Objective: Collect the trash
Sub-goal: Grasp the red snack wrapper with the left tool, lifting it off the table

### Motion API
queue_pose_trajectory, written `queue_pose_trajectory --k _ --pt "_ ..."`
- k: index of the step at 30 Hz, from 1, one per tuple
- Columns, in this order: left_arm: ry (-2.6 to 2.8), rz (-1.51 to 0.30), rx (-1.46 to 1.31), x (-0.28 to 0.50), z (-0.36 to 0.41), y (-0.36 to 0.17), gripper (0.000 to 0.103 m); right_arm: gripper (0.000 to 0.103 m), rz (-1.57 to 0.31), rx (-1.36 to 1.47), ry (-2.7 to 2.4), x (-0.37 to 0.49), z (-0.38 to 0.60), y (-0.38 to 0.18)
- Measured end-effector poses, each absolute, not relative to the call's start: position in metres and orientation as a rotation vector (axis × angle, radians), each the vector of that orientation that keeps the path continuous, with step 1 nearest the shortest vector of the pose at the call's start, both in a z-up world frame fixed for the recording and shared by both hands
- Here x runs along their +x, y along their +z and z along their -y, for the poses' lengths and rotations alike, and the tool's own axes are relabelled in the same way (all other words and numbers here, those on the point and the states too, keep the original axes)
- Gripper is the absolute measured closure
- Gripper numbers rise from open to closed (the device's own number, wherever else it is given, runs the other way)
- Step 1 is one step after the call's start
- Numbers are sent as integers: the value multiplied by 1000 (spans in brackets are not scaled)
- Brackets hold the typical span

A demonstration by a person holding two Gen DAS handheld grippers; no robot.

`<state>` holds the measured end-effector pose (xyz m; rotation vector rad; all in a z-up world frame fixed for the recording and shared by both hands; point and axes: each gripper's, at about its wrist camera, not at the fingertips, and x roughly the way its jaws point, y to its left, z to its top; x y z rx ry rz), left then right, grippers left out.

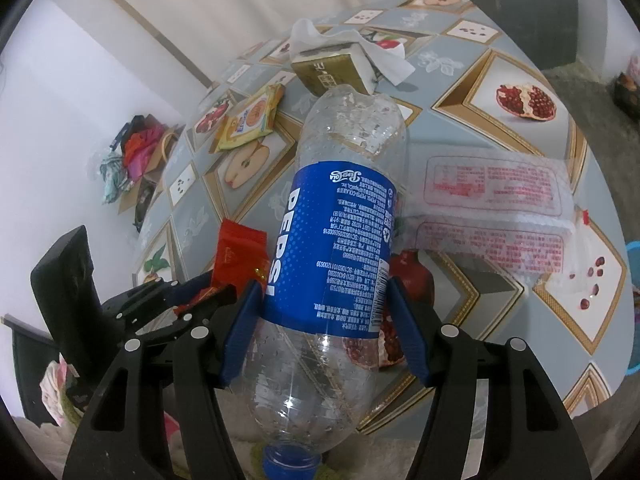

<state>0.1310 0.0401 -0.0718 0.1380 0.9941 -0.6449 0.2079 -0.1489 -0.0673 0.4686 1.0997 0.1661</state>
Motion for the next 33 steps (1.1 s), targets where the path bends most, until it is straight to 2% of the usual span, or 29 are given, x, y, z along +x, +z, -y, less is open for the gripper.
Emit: queue_pose_trajectory --k 4,6,14,33 --pt "-642 -975 162 130 -35 -73 76 43 -1096 469 166 208 149 -67" --pt "-635 -968 171 129 -34 -74 83 43 -1092 470 164 208 149 -67" --pt "-641 -969 160 128 -37 -74 88 45 -1082 483 156 205 149 -67" --pt "-629 -938 108 132 -49 -56 90 46 -1070 540 197 207 146 -60"
